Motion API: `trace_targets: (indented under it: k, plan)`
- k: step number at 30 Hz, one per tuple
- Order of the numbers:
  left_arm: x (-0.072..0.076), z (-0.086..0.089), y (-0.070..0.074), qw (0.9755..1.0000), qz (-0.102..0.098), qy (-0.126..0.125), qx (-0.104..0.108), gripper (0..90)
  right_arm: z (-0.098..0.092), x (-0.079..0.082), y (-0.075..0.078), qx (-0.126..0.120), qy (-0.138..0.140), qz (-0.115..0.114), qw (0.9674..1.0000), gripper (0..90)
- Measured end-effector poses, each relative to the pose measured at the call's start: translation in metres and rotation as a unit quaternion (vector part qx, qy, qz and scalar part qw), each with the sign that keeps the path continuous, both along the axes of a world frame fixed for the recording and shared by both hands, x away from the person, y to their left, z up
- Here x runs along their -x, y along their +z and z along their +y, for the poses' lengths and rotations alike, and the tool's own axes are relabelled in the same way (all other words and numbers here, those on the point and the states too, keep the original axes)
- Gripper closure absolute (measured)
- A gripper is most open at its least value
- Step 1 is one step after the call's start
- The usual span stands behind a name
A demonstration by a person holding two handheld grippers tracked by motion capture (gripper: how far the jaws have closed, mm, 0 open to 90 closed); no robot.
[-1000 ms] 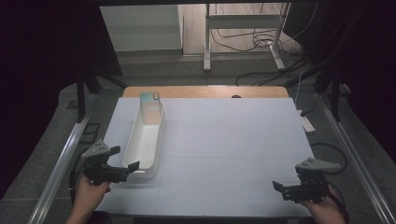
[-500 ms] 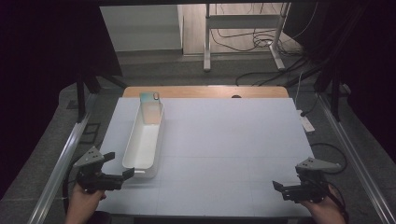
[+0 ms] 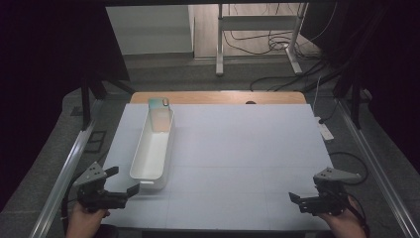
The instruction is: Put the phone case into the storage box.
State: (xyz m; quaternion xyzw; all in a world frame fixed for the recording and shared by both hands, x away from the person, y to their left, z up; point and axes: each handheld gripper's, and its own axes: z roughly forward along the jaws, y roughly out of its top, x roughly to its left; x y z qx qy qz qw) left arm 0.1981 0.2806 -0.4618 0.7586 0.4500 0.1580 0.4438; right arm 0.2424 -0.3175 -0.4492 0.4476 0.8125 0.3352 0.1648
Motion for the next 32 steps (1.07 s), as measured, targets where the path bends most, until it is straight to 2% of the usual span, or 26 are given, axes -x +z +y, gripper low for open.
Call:
trace_targets:
  k: [15,24,32]
  plan:
    - [0.009,0.001,-0.002,1.0000,0.001,-0.001,-0.002,0.0,0.000,0.000,0.000,0.000,0.000,0.001,1.0000,0.0]
    - [0.014,0.005,-0.003,1.0000,-0.006,-0.001,0.006,0.0,0.000,0.000,0.000,0.000,-0.001,0.001,1.0000,0.0]
    - [0.012,0.005,-0.004,0.9999,-0.002,-0.001,0.011,0.0,0.001,0.000,0.000,0.005,0.000,0.001,1.0000,0.0]
